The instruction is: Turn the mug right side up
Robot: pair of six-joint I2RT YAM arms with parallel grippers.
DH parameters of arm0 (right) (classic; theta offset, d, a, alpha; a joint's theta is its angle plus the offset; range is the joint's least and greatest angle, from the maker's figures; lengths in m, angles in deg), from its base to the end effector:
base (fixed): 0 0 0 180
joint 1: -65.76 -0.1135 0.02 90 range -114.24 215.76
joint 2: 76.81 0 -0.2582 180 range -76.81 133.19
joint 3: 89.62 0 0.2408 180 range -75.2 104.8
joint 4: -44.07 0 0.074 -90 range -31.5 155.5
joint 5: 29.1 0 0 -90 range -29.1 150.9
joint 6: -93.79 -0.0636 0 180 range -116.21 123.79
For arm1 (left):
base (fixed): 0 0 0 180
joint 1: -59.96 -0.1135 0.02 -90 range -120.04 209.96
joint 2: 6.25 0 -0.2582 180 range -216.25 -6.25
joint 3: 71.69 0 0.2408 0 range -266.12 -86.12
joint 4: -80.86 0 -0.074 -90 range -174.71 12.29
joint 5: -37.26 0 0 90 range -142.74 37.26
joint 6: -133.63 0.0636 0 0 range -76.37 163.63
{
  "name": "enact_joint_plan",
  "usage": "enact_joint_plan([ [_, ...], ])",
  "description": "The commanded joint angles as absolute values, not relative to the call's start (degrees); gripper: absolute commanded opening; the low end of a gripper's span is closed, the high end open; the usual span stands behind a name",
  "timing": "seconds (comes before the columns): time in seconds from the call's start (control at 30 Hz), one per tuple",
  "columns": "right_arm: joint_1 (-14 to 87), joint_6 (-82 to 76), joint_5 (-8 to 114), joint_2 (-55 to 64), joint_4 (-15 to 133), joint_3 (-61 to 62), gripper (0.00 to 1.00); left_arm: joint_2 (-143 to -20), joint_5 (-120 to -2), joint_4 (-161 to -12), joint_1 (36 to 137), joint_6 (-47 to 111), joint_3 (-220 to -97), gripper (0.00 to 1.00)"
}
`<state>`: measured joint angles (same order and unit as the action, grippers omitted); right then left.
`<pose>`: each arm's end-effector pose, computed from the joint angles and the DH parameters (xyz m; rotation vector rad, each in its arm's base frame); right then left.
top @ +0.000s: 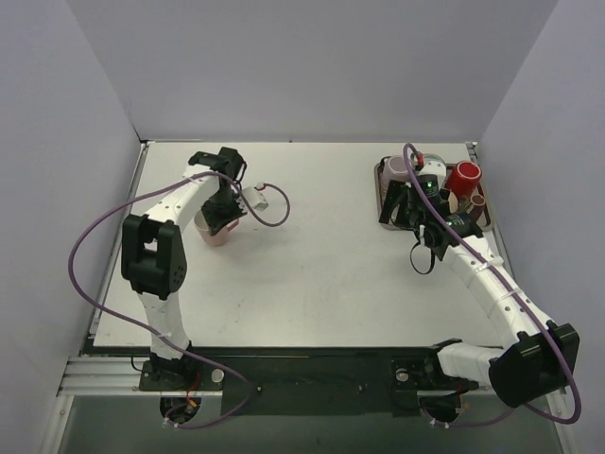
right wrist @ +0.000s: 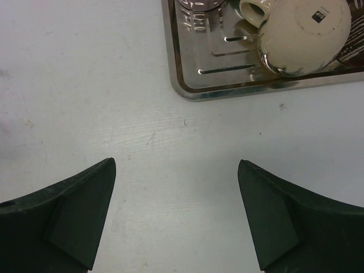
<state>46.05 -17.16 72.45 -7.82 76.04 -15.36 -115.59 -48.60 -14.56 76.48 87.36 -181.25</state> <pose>0.2764 0.0855 0.3154 0.1486 2.0297 0.2424 0.3463 -0.0979 0.2213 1.5309 2.6491 0.1429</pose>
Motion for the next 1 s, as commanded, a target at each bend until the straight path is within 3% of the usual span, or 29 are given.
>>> enact_joint_plan([
  [0.0,47.47,-15.37,72.58,-8.52,78.27,-13.32,0.83,-118.48,-45.96,-9.57,76.05,92.5,-187.27,0.0],
  [0.13,49.23,-14.76,72.76,-8.52,78.27,-13.85,0.83,-120.24,-46.23,-10.0,76.14,91.97,-187.72,0.0],
  [0.2,50.46,-14.14,72.67,-8.25,78.19,-13.5,0.83,-119.81,-46.41,-10.71,76.14,92.15,-186.67,0.1],
  [0.23,51.51,-13.79,72.67,-7.91,78.18,-13.15,0.83,-119.54,-46.41,-11.41,76.14,92.15,-185.88,0.23],
  [0.37,55.2,-10.02,73.9,-4.05,78.8,-9.37,0.83,-116.73,-47.2,-12.29,76.14,91.62,-185.43,0.4],
  [0.6,58.99,-0.35,73.9,12.01,84.15,6.07,0.83,-109.1,-52.73,-11.5,76.14,89.34,-188.85,0.46],
  [0.97,58.37,34.52,75.47,38.14,96.2,33.95,0.81,-98.72,-74.78,-15.63,75.96,79.41,-184.3,0.52],
])
